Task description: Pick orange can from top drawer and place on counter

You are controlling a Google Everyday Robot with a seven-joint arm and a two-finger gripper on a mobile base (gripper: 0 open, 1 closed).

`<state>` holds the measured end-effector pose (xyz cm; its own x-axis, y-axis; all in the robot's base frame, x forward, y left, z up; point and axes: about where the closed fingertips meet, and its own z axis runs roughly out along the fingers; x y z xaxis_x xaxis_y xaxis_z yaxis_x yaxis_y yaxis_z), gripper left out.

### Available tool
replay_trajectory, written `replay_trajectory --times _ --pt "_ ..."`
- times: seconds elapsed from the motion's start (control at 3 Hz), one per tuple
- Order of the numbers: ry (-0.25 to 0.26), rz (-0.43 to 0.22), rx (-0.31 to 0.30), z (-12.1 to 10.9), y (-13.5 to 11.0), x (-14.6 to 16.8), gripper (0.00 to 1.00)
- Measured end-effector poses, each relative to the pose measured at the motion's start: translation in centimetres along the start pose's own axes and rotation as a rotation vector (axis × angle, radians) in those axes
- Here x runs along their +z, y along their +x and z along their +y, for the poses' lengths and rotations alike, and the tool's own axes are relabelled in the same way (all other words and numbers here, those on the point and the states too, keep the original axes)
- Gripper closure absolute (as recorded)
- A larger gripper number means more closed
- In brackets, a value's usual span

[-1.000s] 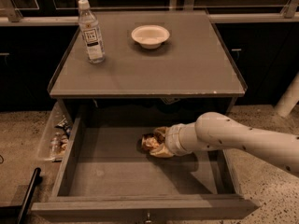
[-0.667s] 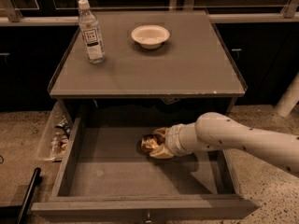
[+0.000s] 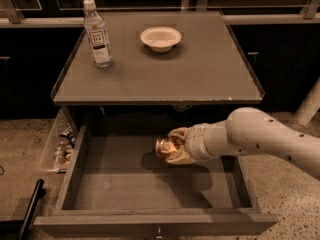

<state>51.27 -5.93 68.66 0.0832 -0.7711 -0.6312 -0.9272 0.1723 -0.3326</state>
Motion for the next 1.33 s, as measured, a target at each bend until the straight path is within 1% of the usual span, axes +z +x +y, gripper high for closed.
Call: replay_trajectory --times 0.33,0.67,1.0,1.33 --pt "0.023 -0.009 -0.056 -1.1 -2.8 -5.2 1.00" --pt "0.066 0.030 -0.094 -2.3 -4.5 -10.3 1.00" --pt "0.119 0.058 -0.122 -3.8 -5.9 -15.2 1.00" --pt "0.117 0.057 -0.123 -3.7 -6.0 -15.2 1.00"
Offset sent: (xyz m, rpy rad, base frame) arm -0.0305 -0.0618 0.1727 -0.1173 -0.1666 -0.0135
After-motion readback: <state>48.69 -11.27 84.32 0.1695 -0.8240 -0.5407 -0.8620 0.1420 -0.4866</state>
